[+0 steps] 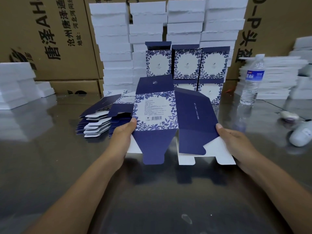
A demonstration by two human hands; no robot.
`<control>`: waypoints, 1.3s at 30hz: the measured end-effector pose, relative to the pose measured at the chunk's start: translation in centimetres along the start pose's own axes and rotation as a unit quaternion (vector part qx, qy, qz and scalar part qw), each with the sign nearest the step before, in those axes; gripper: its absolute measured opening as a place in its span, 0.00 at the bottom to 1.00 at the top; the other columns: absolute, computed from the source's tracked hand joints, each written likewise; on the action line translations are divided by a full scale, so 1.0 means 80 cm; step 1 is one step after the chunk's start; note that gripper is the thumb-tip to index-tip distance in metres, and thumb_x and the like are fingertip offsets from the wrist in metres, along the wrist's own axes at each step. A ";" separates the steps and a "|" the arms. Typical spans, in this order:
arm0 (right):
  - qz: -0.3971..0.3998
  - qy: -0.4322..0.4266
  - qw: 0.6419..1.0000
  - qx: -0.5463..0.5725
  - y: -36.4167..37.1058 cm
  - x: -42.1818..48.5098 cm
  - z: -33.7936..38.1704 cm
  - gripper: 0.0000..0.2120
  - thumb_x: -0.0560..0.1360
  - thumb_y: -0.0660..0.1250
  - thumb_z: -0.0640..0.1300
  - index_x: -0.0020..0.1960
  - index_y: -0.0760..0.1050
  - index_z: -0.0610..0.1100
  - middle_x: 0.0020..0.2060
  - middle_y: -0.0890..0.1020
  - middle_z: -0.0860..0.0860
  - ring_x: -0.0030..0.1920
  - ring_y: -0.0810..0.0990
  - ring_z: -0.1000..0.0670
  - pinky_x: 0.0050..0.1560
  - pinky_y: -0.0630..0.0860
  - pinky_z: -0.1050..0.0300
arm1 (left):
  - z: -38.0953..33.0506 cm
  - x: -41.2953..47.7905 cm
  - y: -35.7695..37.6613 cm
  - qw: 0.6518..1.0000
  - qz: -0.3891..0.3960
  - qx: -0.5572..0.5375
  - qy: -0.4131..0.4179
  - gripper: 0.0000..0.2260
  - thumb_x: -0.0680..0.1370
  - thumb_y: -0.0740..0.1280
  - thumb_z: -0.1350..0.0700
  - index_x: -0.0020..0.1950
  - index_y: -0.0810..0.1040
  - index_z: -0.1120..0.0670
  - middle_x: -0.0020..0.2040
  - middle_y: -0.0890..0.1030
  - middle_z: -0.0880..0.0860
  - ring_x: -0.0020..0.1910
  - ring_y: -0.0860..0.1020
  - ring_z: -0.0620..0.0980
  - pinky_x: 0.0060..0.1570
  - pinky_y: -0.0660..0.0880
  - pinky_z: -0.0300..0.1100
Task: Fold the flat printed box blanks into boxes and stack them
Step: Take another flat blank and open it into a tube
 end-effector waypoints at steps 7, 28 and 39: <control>0.032 0.010 0.999 -0.018 0.001 -0.001 -0.001 0.22 0.78 0.61 0.53 0.34 0.80 0.40 0.29 0.83 0.45 0.23 0.79 0.51 0.22 0.71 0.65 | 0.001 0.002 -0.003 0.999 -0.010 -0.013 -0.034 0.15 0.80 0.62 0.47 0.41 0.82 0.53 0.35 0.85 0.50 0.31 0.83 0.47 0.36 0.77 0.41; 0.105 -0.173 0.940 -0.276 0.014 -0.003 -0.015 0.41 0.56 0.69 0.66 0.68 0.64 0.59 0.53 0.71 0.60 0.47 0.75 0.57 0.45 0.71 0.67 | -0.010 -0.002 -0.004 0.995 -0.001 -0.103 0.016 0.11 0.79 0.64 0.52 0.41 0.82 0.53 0.42 0.81 0.55 0.39 0.77 0.51 0.37 0.74 0.41; 0.053 -0.233 0.935 -0.261 0.023 -0.004 -0.015 0.36 0.74 0.68 0.48 0.75 0.50 0.56 0.49 0.74 0.60 0.41 0.78 0.56 0.46 0.77 0.54 | 0.009 -0.007 0.029 0.965 0.192 0.153 0.091 0.24 0.78 0.61 0.68 0.59 0.69 0.38 0.56 0.79 0.47 0.49 0.79 0.39 0.44 0.73 0.26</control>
Point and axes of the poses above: each hand's wrist, its own x-axis towards the middle knuckle, its own y-axis out of the palm, z = x × y, the point moved 3 cm from there along x, towards the middle knuckle
